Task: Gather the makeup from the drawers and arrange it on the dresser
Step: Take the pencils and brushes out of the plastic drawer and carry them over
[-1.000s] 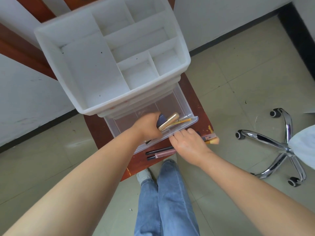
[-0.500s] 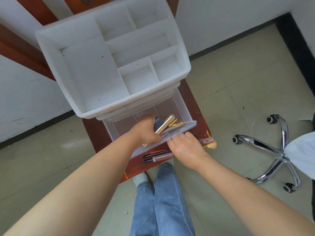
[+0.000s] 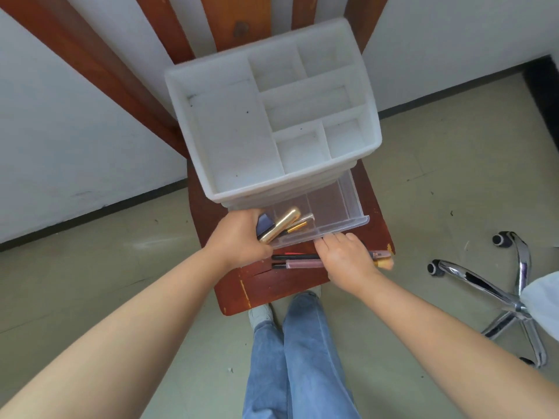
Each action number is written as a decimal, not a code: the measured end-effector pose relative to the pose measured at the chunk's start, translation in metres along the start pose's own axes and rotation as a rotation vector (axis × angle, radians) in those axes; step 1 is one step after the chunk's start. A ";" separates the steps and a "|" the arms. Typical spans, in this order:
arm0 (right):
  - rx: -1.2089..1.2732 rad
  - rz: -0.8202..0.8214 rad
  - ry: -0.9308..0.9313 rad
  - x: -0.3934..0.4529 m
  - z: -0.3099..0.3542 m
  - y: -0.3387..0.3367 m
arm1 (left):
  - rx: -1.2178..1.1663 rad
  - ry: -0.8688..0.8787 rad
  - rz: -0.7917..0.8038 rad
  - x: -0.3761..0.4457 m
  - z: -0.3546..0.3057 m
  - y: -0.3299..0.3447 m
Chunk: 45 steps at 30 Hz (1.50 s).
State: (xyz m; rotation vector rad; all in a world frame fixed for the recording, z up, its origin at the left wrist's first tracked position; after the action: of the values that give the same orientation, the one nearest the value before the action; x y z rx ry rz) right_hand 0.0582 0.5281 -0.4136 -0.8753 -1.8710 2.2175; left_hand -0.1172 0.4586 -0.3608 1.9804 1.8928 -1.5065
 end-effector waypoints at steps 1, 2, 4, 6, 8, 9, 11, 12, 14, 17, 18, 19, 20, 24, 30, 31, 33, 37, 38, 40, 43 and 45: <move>0.003 0.011 0.002 0.005 0.004 -0.006 | 0.009 -0.004 -0.033 -0.007 0.003 -0.005; -0.008 0.012 0.012 0.012 0.005 -0.009 | 0.011 -0.017 -0.069 -0.014 0.007 -0.009; -0.063 0.074 0.039 0.027 0.011 -0.020 | -0.038 -0.064 -0.153 -0.028 0.016 -0.018; -0.079 0.080 0.052 0.041 0.014 -0.032 | -0.141 -0.115 -0.241 -0.041 0.026 -0.027; -0.085 0.130 0.067 0.054 0.015 -0.040 | -0.248 -0.172 -0.314 -0.054 0.034 -0.034; -0.097 0.177 0.091 0.059 0.015 -0.045 | -0.300 -0.197 -0.339 -0.061 0.038 -0.037; -0.121 0.204 0.109 0.068 0.014 -0.051 | -0.367 -0.227 -0.361 -0.072 0.043 -0.039; -0.137 0.216 0.106 0.070 0.015 -0.052 | -0.381 -0.231 -0.360 -0.078 0.045 -0.038; -0.149 0.253 0.098 0.069 0.014 -0.057 | -0.382 -0.237 -0.358 -0.086 0.045 -0.036; -0.149 0.312 0.092 0.058 0.013 -0.064 | -0.312 -0.239 -0.326 -0.093 0.040 -0.032; -0.150 0.330 0.088 0.052 0.012 -0.066 | -0.276 -0.229 -0.305 -0.093 0.037 -0.031; -0.151 0.339 0.084 0.046 0.011 -0.071 | -0.246 -0.212 -0.283 -0.093 0.031 -0.031; -0.149 0.351 0.086 0.038 0.009 -0.076 | -0.216 -0.188 -0.258 -0.093 0.024 -0.033; -0.126 0.351 0.139 0.003 -0.007 -0.111 | -0.078 -0.031 -0.185 -0.090 -0.016 -0.050; -0.056 0.256 0.427 -0.067 -0.044 -0.182 | 0.220 0.296 -0.089 -0.081 -0.111 -0.092; -0.038 0.236 0.498 -0.082 -0.048 -0.193 | 0.280 0.361 -0.072 -0.080 -0.129 -0.096; 0.007 0.186 0.659 -0.117 -0.054 -0.212 | 0.399 0.493 -0.033 -0.080 -0.166 -0.098; 0.130 0.084 0.992 -0.211 -0.050 -0.239 | 0.611 0.758 0.051 -0.105 -0.245 -0.079; 0.160 0.061 1.074 -0.240 -0.044 -0.245 | 0.670 0.830 0.071 -0.117 -0.265 -0.068; 0.195 0.009 1.227 -0.298 -0.033 -0.254 | 0.762 0.976 0.121 -0.146 -0.305 -0.042; 0.255 -0.084 1.481 -0.395 -0.009 -0.262 | 0.890 1.193 0.220 -0.206 -0.366 0.012; 0.279 -0.139 1.644 -0.465 0.015 -0.261 | 0.975 1.343 0.273 -0.256 -0.399 0.056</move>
State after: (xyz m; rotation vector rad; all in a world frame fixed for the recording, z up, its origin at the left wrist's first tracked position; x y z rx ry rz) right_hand 0.3638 0.3731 -0.0050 -1.6004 -0.7042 0.8266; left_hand 0.2166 0.4860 -0.0203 4.1666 0.6552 -1.0873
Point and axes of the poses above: each hand's wrist, its own x-axis towards the middle knuckle, its own y-axis out of the palm, z = x × y, the point moved 1 cm from there along x, towards the middle knuckle, and after that the axes turned 4 degrees about y, right-handed, at the moved point
